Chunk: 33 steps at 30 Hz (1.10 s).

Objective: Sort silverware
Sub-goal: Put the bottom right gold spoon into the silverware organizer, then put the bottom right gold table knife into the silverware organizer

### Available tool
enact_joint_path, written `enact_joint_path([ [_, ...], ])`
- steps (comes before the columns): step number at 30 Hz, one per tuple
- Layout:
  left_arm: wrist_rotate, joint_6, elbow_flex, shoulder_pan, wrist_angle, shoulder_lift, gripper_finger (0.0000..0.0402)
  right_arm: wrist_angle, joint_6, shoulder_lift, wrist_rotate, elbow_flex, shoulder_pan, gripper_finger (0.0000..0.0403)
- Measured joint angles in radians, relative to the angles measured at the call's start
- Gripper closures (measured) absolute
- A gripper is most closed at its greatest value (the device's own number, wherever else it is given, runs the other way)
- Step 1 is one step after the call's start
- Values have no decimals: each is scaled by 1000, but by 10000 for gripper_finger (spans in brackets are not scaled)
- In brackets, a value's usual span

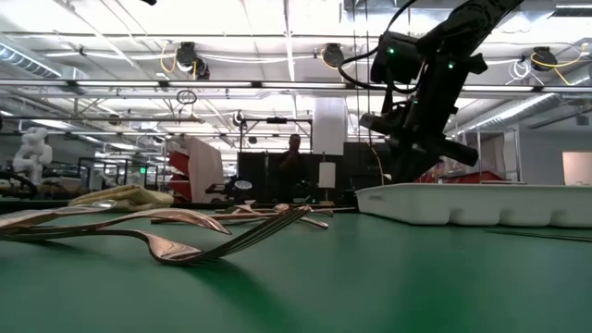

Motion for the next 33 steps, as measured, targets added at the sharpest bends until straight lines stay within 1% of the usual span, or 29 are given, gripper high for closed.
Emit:
enact_joint_path([
  [7, -1, 0, 0, 0, 6, 0, 286, 1, -50, -1, 0, 4, 0, 282],
  [12, -2, 0, 0, 0, 6, 0, 286, -4, -198, -43, -15, 70, 0, 241],
  [15, -3, 0, 0, 0, 5, 0, 286, -63, -291, -90, -83, 157, 4, 228],
  [17, -1, 0, 0, 0, 1, 0, 286, -157, -313, -120, -167, 222, 25, 223],
  [19, 1, -1, 0, 0, -5, 0, 286, -273, -301, -144, -230, 271, 76, 220],
  [21, 5, -2, 0, 0, -16, 0, 286, -409, -243, -159, -244, 285, 150, 220],
  [23, 5, -15, 0, 0, -28, 0, 286, -538, -129, -164, -233, 271, 242, 220],
  [25, 6, -25, 0, 0, -29, 0, 286, -613, 4, -165, -227, 242, 338, 220],
  [28, 7, -21, 0, 0, -29, 0, 286, -604, 211, -165, -232, 182, 484, 220],
  [31, 7, -18, 0, 0, -29, 0, 286, -505, 390, -162, -240, 120, 608, 212],
  [33, 7, -18, 0, 0, -28, 0, 286, -449, 493, -150, -234, 83, 672, 202],
])
